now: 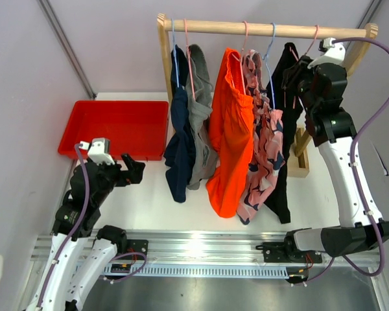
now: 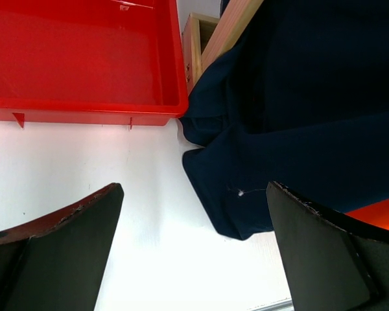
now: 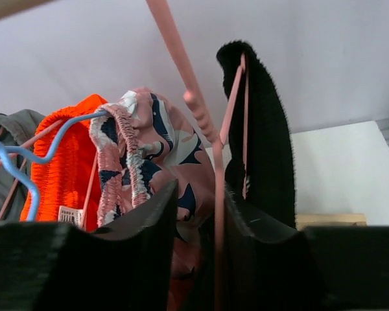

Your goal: Remove the shorts from the hanger

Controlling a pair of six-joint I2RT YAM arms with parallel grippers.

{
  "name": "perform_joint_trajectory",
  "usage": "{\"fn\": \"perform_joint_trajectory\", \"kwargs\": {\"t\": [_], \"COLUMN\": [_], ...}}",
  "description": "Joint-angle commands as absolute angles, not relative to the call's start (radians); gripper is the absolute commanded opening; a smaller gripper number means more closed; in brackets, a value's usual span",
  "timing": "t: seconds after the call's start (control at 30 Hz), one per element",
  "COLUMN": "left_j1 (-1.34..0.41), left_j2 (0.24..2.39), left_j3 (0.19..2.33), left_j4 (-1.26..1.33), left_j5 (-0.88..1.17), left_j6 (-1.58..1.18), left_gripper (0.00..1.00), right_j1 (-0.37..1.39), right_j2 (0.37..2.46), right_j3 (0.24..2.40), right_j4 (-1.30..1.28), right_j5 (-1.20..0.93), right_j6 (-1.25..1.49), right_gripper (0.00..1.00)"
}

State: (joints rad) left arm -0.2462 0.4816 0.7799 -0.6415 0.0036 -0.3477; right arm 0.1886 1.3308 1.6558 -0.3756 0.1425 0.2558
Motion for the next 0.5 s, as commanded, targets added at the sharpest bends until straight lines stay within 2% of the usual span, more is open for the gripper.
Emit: {"fn": "perform_joint_trajectory", "kwargs": {"t": [0.0, 0.03, 0.1, 0.17, 0.33, 0.47], "left_j1": [-0.261, -0.262, -0.262, -0.262, -0.262, -0.262], "left_j2": [0.466, 0.466, 0.465, 0.466, 0.474, 0.483], "left_j3": [0.781, 0.782, 0.781, 0.781, 0.785, 0.795], "left_j4": [-0.609, -0.609, -0.611, -0.612, -0.611, -0.562], "left_j5": [0.011, 0.008, 0.005, 0.006, 0.006, 0.092], "left_j6": [-0.333, -0.334, -0.334, -0.336, -0.33, -0.321], "left_gripper": [0.99, 0.99, 0.99, 0.99, 0.99, 0.99], "right_j1": [0.204, 0.204, 0.204, 0.206, 0.209, 0.209], "right_j2": [1.345, 1.351, 1.358, 1.358, 1.325, 1.255], "right_j3": [1.695, 1.697, 1.706, 1.715, 1.732, 1.746], "right_j4": [-0.344, -0.345, -0.351, -0.357, -0.364, -0.383], "right_j5": [0.166, 0.167, 0.166, 0.172, 0.186, 0.193], "right_j6": [0.239, 0.241, 0.238, 0.238, 0.207, 0.193], "right_gripper": [0.33, 0.32, 0.18, 0.0, 0.0, 0.0]}}
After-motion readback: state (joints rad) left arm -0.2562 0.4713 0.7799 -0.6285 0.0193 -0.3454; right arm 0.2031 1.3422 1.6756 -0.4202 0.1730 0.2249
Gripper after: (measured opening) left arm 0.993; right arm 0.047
